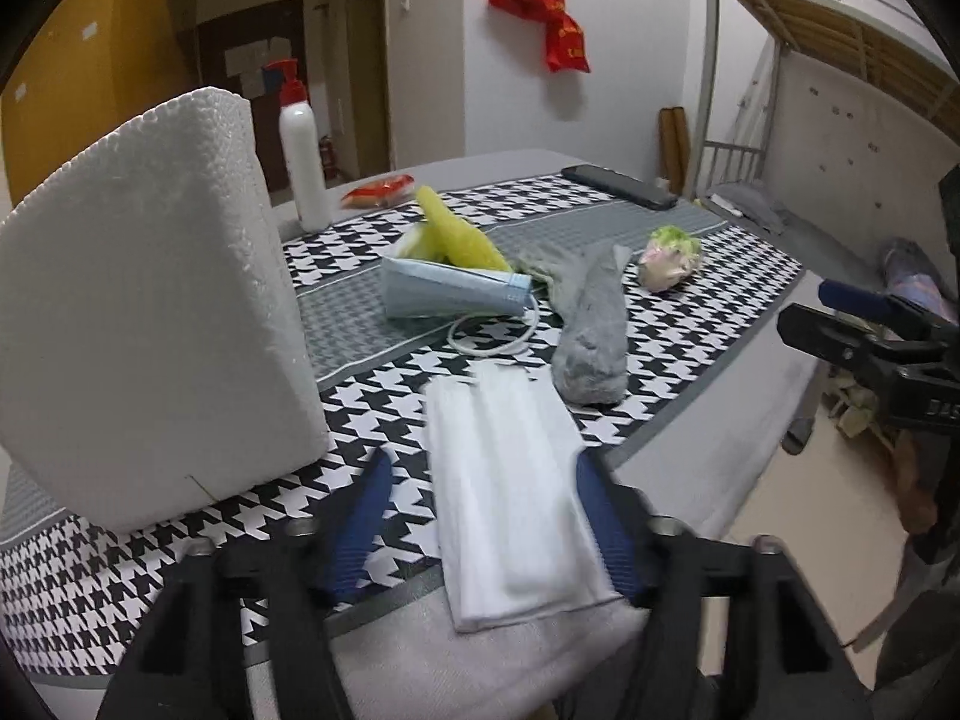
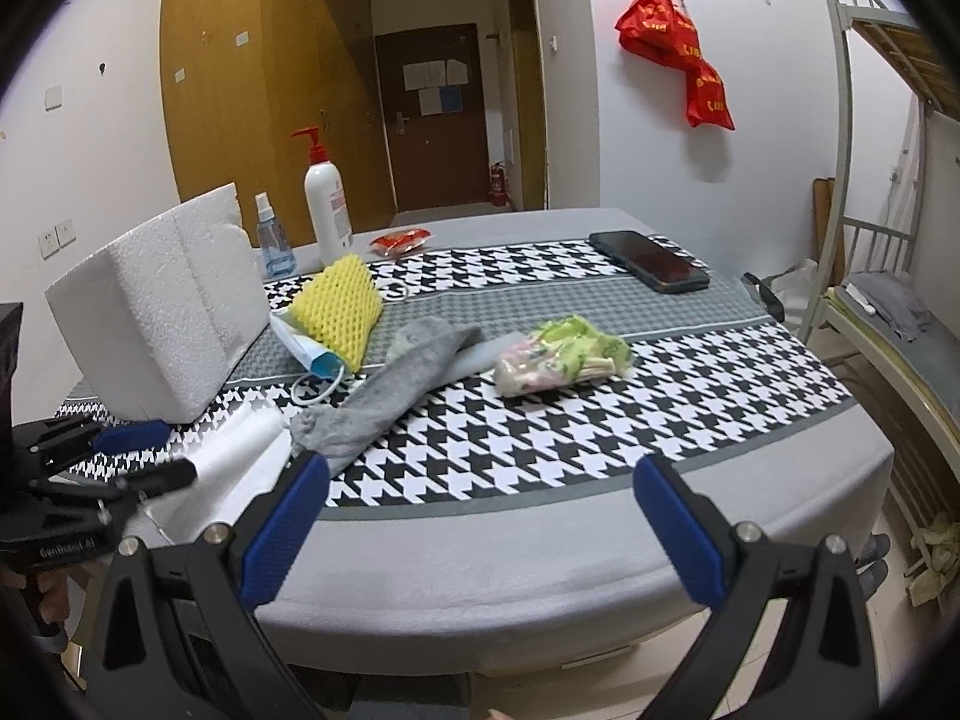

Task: Organize soft objects
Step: 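Hold the paper towels in the left gripper while the right tool reaches the grey sock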

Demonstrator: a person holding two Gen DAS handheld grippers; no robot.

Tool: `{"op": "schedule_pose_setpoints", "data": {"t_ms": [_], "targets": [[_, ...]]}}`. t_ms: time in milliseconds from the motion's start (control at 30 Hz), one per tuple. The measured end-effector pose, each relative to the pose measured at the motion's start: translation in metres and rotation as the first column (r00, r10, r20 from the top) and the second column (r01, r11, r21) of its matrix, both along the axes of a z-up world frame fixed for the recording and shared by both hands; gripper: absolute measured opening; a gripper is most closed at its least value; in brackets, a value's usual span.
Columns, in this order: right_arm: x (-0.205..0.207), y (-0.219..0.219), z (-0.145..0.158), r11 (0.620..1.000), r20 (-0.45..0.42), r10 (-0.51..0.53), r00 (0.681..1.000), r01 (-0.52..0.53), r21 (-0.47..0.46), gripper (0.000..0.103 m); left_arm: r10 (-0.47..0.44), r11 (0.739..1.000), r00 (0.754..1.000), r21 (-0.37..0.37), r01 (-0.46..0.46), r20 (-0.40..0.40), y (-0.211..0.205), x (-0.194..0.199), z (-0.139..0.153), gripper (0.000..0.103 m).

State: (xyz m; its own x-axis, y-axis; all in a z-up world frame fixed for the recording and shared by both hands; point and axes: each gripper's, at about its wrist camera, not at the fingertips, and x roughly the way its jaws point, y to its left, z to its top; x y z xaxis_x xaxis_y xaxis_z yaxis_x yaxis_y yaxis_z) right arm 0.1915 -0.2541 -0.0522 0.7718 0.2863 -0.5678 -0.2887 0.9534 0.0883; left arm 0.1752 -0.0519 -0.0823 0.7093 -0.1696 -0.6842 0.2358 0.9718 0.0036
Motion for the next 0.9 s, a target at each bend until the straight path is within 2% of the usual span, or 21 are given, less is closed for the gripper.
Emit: {"op": "schedule_pose_setpoints", "data": {"t_ms": [233, 533, 667, 733, 800, 900], "targets": [[0.010, 0.008, -0.002, 1.000, -0.016, 0.019, 1.000, -0.019, -0.011, 0.102, -0.012, 1.000, 0.999, 0.005, 0.012, -0.050, -0.009, 0.008, -0.014, 0.067], [0.028, 0.021, -0.008, 0.998, -0.038, 0.055, 0.998, -0.055, -0.009, 0.102, 0.006, 1.000, 0.997, 0.015, -0.005, -0.072, -0.014, 0.012, -0.024, 0.067], [0.035, 0.027, -0.010, 0.997, -0.047, 0.072, 0.996, -0.073, -0.008, 0.102, 0.017, 1.000, 0.998, 0.008, -0.016, -0.067, -0.014, 0.012, -0.027, 0.058], [0.040, 0.029, -0.011, 0.997, -0.054, 0.078, 0.995, -0.078, -0.001, 0.102, 0.028, 1.000, 0.998, 0.006, -0.028, -0.060, -0.014, 0.011, -0.026, 0.049], [0.045, 0.030, -0.013, 0.997, -0.064, 0.077, 0.995, -0.077, 0.003, 0.102, 0.043, 0.999, 0.998, 0.007, -0.043, -0.053, -0.013, 0.010, -0.025, 0.035], [0.052, 0.033, -0.013, 0.997, -0.075, 0.079, 0.994, -0.078, 0.005, 0.102, 0.056, 0.998, 0.998, 0.007, -0.056, -0.042, -0.011, 0.010, -0.025, 0.021]]}}
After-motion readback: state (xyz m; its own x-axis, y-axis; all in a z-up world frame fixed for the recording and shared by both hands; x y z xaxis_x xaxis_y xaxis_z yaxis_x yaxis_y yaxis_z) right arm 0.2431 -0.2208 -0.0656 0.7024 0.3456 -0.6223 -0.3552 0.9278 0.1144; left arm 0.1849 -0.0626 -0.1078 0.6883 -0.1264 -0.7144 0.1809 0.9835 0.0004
